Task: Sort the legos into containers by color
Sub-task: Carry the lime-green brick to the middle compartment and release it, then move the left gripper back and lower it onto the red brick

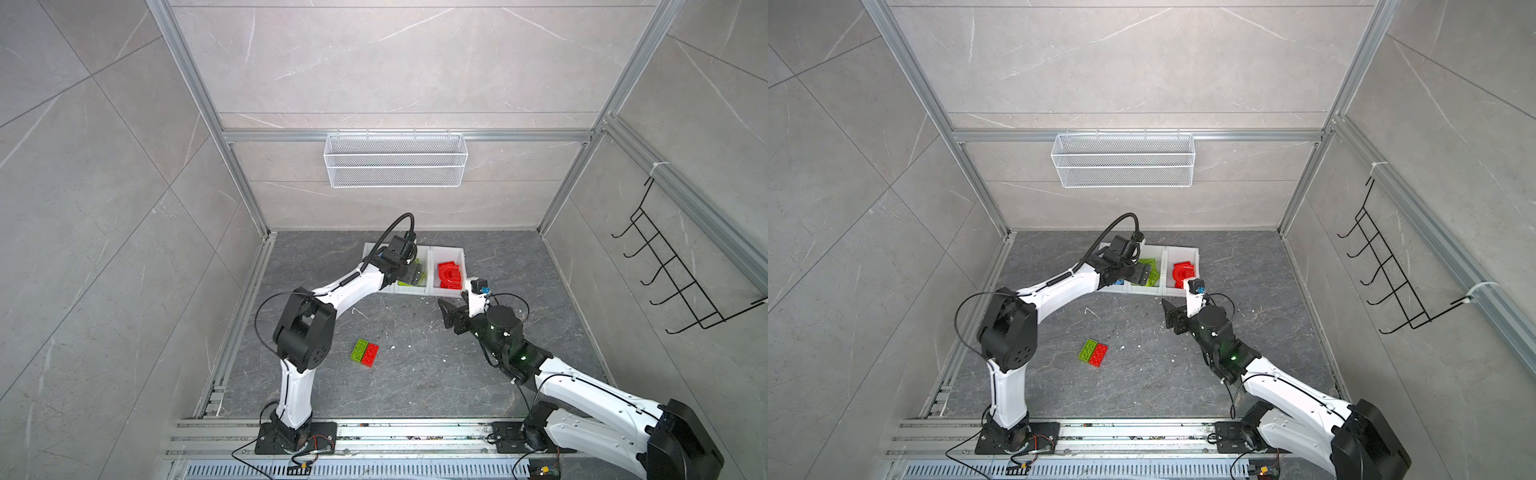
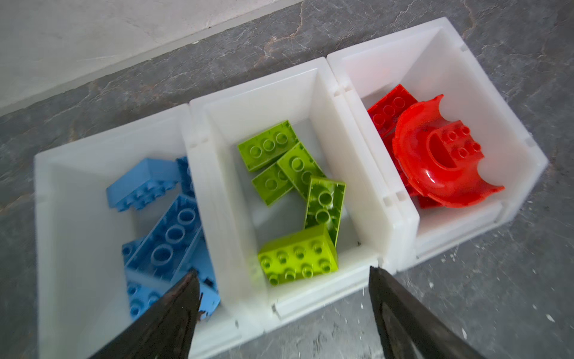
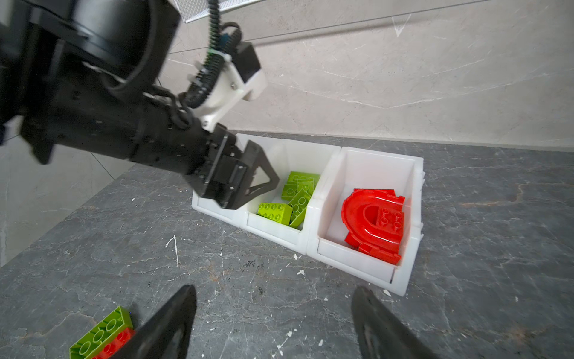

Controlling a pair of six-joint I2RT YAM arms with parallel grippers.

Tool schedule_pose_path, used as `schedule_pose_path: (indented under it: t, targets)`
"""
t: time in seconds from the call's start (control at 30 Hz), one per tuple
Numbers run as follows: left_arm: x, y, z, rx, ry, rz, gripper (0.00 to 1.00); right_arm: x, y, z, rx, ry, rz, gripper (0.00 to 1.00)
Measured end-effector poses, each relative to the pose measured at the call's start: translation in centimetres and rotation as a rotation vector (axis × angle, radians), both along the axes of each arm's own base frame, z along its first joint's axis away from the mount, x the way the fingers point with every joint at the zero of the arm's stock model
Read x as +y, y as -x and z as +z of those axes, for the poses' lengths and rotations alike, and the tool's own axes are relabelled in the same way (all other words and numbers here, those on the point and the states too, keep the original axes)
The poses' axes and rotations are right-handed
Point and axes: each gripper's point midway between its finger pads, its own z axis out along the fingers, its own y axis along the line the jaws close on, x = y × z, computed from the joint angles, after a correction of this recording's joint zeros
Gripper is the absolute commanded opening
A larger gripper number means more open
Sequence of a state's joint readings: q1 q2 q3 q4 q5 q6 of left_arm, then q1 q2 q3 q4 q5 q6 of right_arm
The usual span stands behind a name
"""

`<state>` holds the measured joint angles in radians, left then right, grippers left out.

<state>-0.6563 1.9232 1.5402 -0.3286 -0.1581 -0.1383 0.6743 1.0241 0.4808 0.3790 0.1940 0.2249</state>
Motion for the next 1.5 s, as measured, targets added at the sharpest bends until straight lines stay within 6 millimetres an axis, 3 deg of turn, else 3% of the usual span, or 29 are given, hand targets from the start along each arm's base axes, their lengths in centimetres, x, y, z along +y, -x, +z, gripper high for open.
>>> schedule_pose_path:
  t: [0.2, 0.47, 0.63, 0.83, 1.07, 1.33, 1.5]
  targets:
    - [4.8, 7.9, 1.4, 0.066, 0.081, 0.084, 0.88, 0.1, -0.1, -0.5, 0.011, 0.009, 0.0, 0.8]
    - [9.8, 19.9, -2.6, 0.211, 0.094, 0.184, 0.93, 0.2, -0.2, -1.0, 0.024, 0.018, 0.003, 0.8]
    - [11.8, 24.2, -4.1, 0.249, 0.119, 0.246, 0.96, 0.3, -0.1, -1.0, 0.025, 0.018, 0.007, 0.81]
    - [13.7, 26.4, -7.2, 0.295, 0.128, 0.334, 0.98, 0.4, -0.2, -1.7, 0.04, 0.029, 0.011, 0.81]
    - [13.7, 27.1, -9.9, 0.318, 0.168, 0.357, 0.99, 0.5, -0.2, -2.2, 0.056, 0.04, 0.015, 0.81]
    - [12.2, 26.0, -9.9, 0.288, 0.211, 0.336, 0.99, 0.6, -0.3, -2.2, 0.056, 0.039, 0.018, 0.81]
    - [12.4, 24.8, -10.2, 0.264, 0.192, 0.346, 0.99, 0.7, -0.4, -2.2, 0.057, 0.04, 0.018, 0.81]
